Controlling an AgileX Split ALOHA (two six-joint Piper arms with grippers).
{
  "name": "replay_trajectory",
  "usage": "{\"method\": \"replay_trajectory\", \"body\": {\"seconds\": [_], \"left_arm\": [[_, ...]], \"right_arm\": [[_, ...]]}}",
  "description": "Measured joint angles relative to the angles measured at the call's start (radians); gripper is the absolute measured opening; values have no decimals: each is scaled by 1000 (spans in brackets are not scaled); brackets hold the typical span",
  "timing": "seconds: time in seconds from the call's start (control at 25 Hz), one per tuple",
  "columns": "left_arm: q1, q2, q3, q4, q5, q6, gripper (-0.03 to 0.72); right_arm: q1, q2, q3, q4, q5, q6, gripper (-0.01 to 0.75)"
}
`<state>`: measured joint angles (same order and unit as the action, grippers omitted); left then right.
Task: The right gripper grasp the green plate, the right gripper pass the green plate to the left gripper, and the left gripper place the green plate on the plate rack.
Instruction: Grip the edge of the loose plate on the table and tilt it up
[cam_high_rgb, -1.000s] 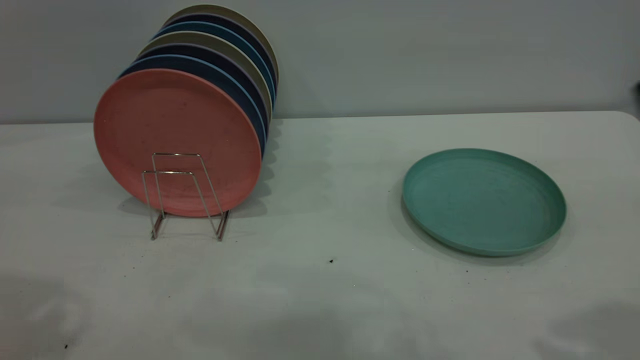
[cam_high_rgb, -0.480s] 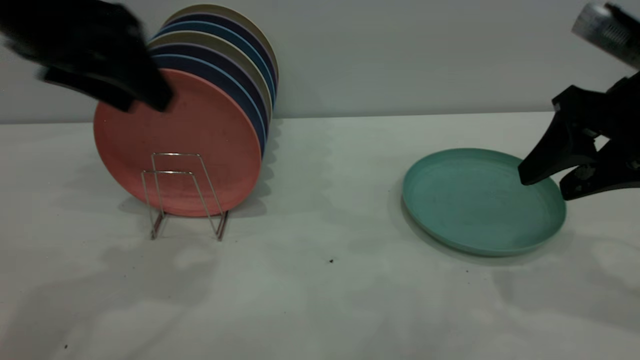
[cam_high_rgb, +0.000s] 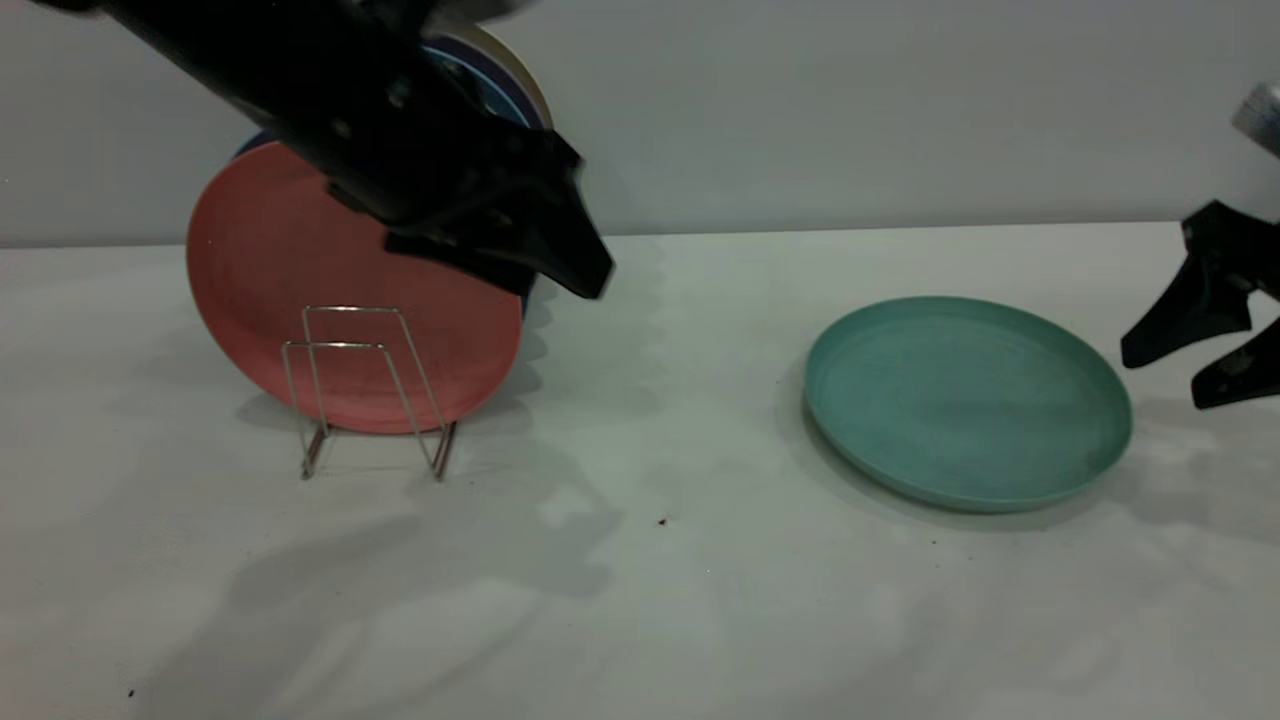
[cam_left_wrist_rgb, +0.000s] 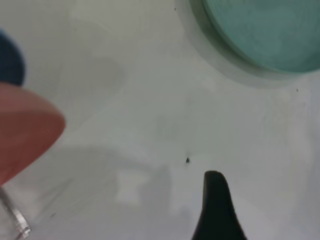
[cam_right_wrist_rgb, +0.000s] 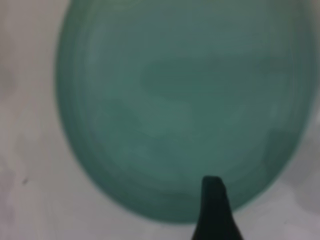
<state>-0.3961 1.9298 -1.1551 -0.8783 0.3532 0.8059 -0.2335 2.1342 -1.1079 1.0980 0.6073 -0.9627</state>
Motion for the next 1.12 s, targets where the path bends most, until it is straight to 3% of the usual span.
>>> {"method": "replay_trajectory", "body": {"seconds": [0.36, 0.72, 0.92, 1.12], "left_arm": [[-19, 25, 0, -56, -23, 11, 539], [-19, 25, 0, -61, -23, 12, 539], [-19, 25, 0, -75, -24, 12, 539], [-19, 32, 0, -141, -37, 12, 539]], "right_arm": [[-12, 190, -166, 1, 21, -32, 502], [-12, 275, -223, 47, 70, -59, 414], [-12, 293, -224, 99, 80, -103, 291], [-1, 302, -224, 121, 81, -180, 59]]}}
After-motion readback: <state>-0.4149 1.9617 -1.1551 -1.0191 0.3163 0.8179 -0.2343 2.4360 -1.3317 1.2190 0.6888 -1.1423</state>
